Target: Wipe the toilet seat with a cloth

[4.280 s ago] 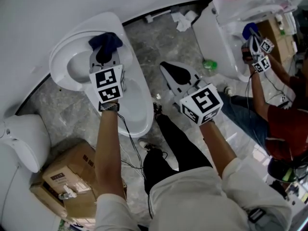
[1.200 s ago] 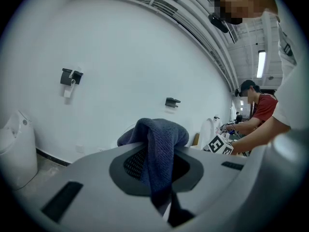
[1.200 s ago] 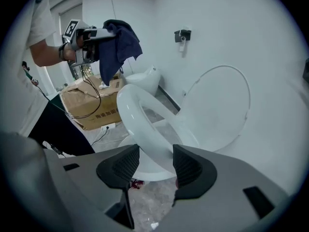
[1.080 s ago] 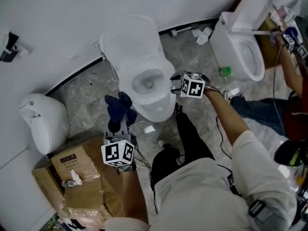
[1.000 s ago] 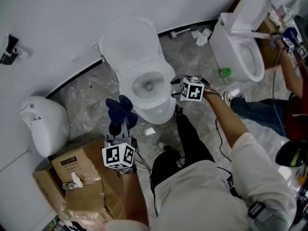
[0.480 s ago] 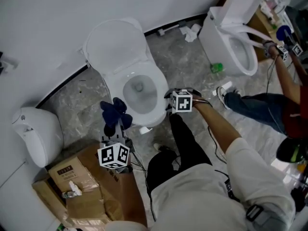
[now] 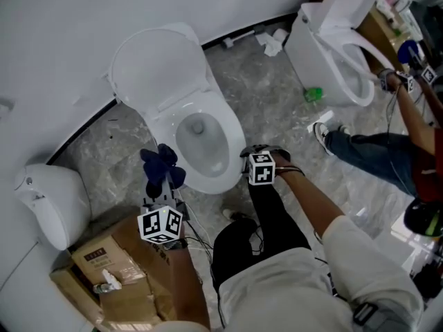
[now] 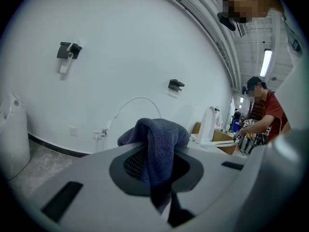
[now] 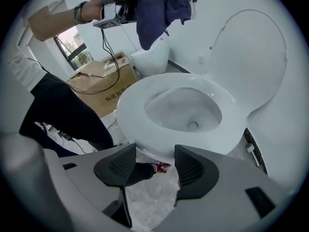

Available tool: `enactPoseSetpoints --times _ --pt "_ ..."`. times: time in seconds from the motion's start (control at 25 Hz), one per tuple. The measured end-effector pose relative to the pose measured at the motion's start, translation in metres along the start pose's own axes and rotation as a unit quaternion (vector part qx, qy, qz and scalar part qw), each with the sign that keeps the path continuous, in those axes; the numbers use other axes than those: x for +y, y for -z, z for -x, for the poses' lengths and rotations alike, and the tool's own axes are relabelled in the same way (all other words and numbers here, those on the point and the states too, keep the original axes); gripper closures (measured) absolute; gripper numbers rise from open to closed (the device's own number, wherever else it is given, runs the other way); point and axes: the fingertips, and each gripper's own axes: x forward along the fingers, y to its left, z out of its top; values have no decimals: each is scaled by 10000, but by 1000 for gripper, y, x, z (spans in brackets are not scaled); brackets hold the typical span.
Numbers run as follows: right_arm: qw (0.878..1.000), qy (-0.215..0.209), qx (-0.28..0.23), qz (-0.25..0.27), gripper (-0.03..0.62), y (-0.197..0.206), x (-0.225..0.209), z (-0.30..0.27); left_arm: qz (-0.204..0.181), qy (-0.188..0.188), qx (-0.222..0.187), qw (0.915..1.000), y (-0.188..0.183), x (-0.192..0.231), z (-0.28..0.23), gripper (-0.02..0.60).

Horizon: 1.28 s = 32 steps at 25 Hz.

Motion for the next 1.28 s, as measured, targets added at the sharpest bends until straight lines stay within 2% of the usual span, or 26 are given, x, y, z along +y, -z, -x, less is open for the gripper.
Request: enactPoseSetpoints --times 0.6,0.8,1.0,1.08,1.2,1.28 --pt "9972 246 -1 -699 332 34 -3 -69 -363 -45 330 9988 60 44 -80 543" --pt "9948 209 -110 -993 330 39 -1 -84 -453 -156 363 9982 78 62 -105 543" --pt "9939 224 -128 -1076 336 50 -2 -100 -562 -279 418 9972 97 84 -134 543" --pt "9936 279 -233 -1070 370 52 -5 -101 -553 -345 409 9970 103 92 -144 543" --pt "9920 224 -414 -1174 375 52 -5 -98 -559 -397 404 9968 116 99 -158 543" --pt "9879 187 -579 -1424 375 50 -7 -95 -567 -428 419 9966 129 103 -171 543"
